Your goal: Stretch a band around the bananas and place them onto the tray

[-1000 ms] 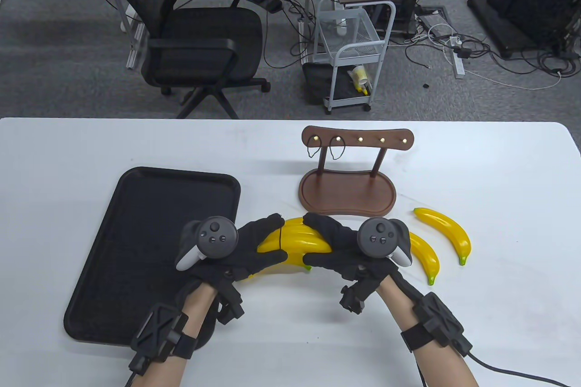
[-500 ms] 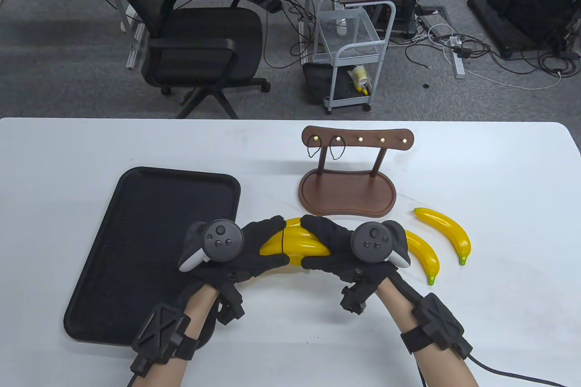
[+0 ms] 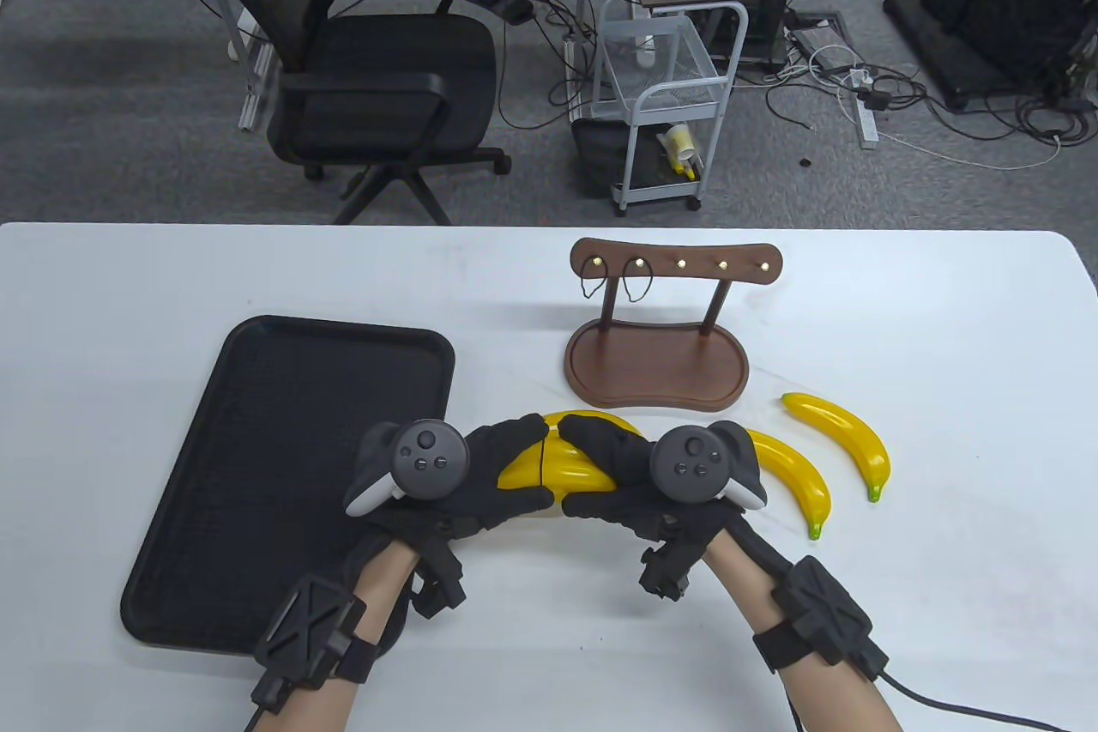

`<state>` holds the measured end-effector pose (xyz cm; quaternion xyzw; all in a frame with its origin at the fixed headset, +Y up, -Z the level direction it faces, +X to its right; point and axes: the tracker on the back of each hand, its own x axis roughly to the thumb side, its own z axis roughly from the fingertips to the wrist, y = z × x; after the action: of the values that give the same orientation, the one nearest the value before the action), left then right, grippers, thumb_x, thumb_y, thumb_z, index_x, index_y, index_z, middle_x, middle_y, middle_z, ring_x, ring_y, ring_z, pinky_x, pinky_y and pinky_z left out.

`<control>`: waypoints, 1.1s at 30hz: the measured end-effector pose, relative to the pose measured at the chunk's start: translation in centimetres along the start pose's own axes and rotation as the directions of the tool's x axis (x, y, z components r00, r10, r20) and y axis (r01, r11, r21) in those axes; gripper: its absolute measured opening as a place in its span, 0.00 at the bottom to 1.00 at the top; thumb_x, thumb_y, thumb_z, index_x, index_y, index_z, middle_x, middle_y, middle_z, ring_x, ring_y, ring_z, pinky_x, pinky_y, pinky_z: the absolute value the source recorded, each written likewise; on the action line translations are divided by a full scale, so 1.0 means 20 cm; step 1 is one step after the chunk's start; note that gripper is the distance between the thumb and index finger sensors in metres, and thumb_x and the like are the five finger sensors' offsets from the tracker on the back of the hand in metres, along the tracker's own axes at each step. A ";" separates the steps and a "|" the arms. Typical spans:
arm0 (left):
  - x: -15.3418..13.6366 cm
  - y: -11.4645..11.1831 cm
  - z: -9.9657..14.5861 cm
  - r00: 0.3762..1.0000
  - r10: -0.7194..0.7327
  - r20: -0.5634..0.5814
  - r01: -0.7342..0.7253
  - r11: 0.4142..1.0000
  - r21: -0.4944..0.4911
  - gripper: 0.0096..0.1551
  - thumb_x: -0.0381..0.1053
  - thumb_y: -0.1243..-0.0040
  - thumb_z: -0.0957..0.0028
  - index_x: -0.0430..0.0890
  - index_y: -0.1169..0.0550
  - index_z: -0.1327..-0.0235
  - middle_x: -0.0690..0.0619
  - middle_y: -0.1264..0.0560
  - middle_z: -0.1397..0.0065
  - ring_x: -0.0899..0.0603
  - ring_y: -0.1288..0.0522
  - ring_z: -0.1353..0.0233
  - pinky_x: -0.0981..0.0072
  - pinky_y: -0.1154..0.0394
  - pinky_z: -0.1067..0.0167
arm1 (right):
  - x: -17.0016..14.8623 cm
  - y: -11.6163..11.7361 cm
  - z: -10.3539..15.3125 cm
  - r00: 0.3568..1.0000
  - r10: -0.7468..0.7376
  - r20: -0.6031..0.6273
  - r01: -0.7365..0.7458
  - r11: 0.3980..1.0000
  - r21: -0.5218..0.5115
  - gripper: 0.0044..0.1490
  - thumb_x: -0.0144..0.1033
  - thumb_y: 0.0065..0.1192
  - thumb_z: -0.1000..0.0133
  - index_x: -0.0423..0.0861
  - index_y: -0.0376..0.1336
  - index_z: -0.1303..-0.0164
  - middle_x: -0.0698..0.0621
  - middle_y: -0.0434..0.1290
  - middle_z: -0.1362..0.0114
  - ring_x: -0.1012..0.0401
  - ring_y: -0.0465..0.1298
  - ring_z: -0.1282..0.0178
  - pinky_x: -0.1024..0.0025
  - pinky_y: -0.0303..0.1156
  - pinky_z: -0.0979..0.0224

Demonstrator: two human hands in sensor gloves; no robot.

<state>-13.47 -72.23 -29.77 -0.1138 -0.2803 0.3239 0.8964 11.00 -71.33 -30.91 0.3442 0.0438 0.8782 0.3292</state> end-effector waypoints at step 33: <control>0.04 -0.02 -0.01 0.995 -0.081 -0.053 0.083 0.996 0.032 0.50 0.71 0.40 0.44 0.50 0.42 0.15 0.49 0.36 0.13 0.38 0.28 0.21 0.43 0.34 0.21 | 0.04 0.05 0.00 0.983 0.179 -0.036 -0.181 0.981 -0.068 0.64 0.72 0.58 0.48 0.36 0.51 0.17 0.34 0.61 0.18 0.36 0.70 0.27 0.38 0.70 0.34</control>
<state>-12.67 -71.96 -29.39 -0.0953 -0.2558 0.2885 0.9177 10.01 -71.64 -30.02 0.3216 -0.0136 0.9104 0.2598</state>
